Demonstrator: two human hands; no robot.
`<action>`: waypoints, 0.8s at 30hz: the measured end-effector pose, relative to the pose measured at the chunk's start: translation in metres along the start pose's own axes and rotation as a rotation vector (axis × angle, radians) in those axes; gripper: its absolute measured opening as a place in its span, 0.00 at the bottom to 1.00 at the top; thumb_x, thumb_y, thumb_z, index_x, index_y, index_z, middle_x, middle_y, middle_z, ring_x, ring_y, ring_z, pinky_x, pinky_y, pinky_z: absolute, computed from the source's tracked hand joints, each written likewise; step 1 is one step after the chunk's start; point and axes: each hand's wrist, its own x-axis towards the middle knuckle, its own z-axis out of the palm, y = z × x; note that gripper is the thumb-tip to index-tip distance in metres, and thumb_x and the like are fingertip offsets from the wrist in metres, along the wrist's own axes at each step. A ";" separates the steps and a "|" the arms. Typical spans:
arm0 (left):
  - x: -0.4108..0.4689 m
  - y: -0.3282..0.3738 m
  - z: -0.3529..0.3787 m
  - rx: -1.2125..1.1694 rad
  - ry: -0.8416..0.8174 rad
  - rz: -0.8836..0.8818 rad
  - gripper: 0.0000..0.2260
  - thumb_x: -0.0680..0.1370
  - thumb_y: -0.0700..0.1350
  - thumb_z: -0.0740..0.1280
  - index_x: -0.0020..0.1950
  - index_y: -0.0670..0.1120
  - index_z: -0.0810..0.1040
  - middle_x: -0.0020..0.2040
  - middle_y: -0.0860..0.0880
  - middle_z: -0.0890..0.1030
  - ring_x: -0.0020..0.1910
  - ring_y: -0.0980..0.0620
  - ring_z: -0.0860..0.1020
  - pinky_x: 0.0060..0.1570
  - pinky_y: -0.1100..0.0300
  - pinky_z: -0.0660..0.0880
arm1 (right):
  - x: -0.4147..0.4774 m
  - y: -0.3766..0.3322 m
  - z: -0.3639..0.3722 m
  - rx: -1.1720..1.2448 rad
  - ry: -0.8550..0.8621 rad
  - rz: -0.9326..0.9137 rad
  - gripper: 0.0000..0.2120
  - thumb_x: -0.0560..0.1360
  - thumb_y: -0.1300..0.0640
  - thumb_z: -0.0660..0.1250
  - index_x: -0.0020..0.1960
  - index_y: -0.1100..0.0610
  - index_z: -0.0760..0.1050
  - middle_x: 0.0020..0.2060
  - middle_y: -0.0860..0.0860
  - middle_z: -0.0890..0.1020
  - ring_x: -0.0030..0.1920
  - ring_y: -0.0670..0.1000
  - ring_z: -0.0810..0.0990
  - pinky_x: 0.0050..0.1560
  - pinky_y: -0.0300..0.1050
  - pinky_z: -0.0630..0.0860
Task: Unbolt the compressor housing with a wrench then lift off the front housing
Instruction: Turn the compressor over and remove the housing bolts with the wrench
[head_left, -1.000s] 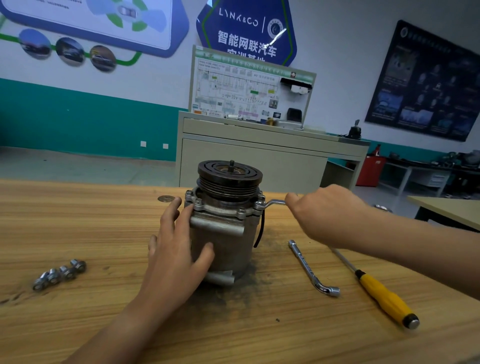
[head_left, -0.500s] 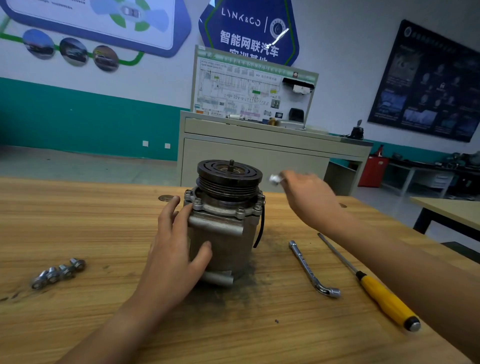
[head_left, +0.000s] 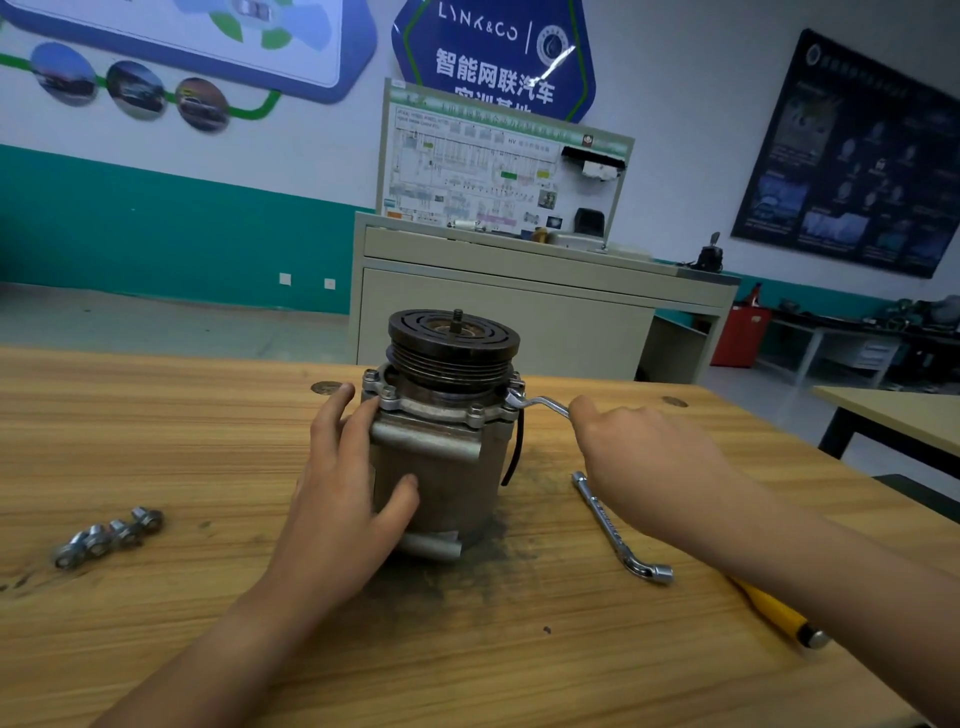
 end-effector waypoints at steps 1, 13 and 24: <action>0.000 0.000 0.001 -0.001 -0.003 -0.006 0.33 0.75 0.46 0.67 0.75 0.51 0.54 0.70 0.69 0.47 0.62 0.41 0.71 0.59 0.43 0.71 | 0.000 -0.003 -0.006 -0.032 -0.017 -0.011 0.10 0.78 0.64 0.53 0.59 0.59 0.62 0.30 0.49 0.64 0.27 0.47 0.63 0.24 0.40 0.57; -0.001 0.001 0.002 -0.002 0.006 0.003 0.34 0.75 0.46 0.67 0.76 0.52 0.53 0.73 0.64 0.46 0.72 0.52 0.58 0.69 0.47 0.63 | 0.011 -0.001 -0.030 -0.243 -0.085 -0.126 0.07 0.79 0.61 0.55 0.56 0.59 0.66 0.30 0.49 0.65 0.27 0.48 0.64 0.24 0.40 0.60; 0.000 -0.001 0.002 -0.007 0.032 0.056 0.32 0.75 0.45 0.67 0.75 0.50 0.55 0.72 0.65 0.47 0.72 0.56 0.55 0.66 0.57 0.60 | 0.021 0.017 -0.015 -0.349 -0.006 -0.193 0.07 0.79 0.61 0.52 0.56 0.58 0.64 0.28 0.48 0.66 0.25 0.47 0.64 0.23 0.39 0.60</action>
